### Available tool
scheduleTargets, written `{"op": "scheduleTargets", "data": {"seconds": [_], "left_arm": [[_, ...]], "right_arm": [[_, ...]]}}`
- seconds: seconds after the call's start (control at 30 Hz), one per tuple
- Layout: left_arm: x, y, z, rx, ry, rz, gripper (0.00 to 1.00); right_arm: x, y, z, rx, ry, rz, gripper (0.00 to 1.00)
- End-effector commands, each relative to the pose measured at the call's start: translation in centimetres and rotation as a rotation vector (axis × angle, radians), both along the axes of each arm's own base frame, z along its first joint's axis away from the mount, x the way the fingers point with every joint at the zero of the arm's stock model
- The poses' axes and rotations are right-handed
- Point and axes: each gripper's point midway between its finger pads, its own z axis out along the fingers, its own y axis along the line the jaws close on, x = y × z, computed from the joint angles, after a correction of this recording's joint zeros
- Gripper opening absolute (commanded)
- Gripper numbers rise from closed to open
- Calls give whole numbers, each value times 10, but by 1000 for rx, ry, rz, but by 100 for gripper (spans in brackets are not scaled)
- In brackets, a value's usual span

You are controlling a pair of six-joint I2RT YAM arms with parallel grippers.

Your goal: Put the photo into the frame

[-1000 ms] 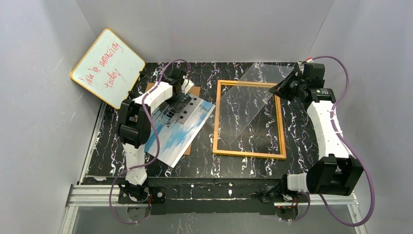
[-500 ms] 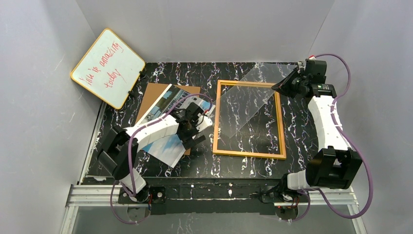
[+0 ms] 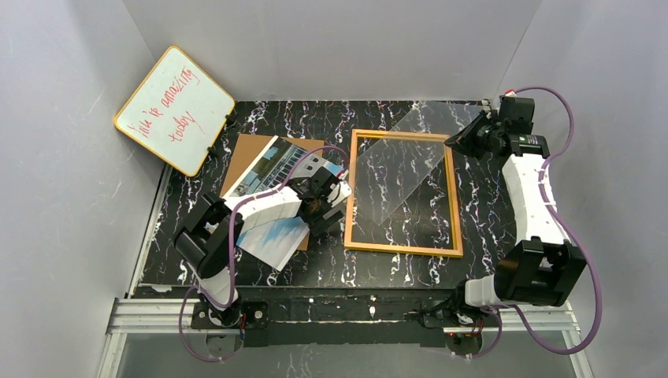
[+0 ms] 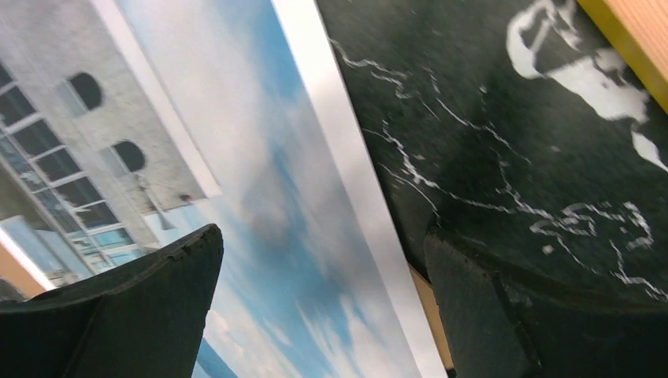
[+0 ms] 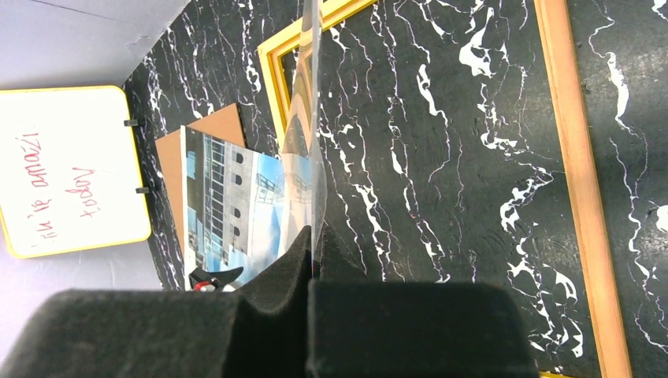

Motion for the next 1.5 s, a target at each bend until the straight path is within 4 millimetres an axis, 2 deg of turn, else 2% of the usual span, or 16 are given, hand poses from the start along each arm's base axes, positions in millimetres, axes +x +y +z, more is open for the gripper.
{"op": "scheduleTargets", "data": {"seconds": [0.0, 0.23, 0.4, 0.57, 0.63, 0.73, 0.97, 1.1, 1.17, 1.27, 1.47], "left_arm": [[26, 14, 1, 84, -157, 59, 98], [61, 17, 17, 148, -289, 125, 98], [80, 23, 17, 175, -312, 184, 98], [99, 23, 21, 141, -317, 265, 98], [104, 17, 27, 94, -289, 293, 98], [92, 0, 40, -24, -180, 286, 98], [8, -37, 58, -296, 141, 151, 98], [-32, -58, 49, -374, 261, 94, 98], [-37, -65, 39, -355, 269, 101, 98], [-32, -77, 27, -354, 271, 157, 98], [-12, -102, 25, -420, 256, 199, 98]], "right_arm": [[0, -5, 37, -24, -105, 11, 1], [-5, -10, 34, -29, -95, 5, 1], [-7, -13, 33, -30, -92, 5, 1], [-8, -15, 30, -27, -88, 4, 1], [-7, -17, 30, -23, -88, -2, 1], [-3, -18, 34, -13, -96, -10, 1], [12, -23, 45, 21, -123, -37, 1], [17, -29, 55, 36, -135, -39, 1], [15, -33, 58, 41, -139, -44, 1], [12, -36, 60, 41, -142, -50, 1], [2, -43, 62, 39, -143, -65, 1]]}}
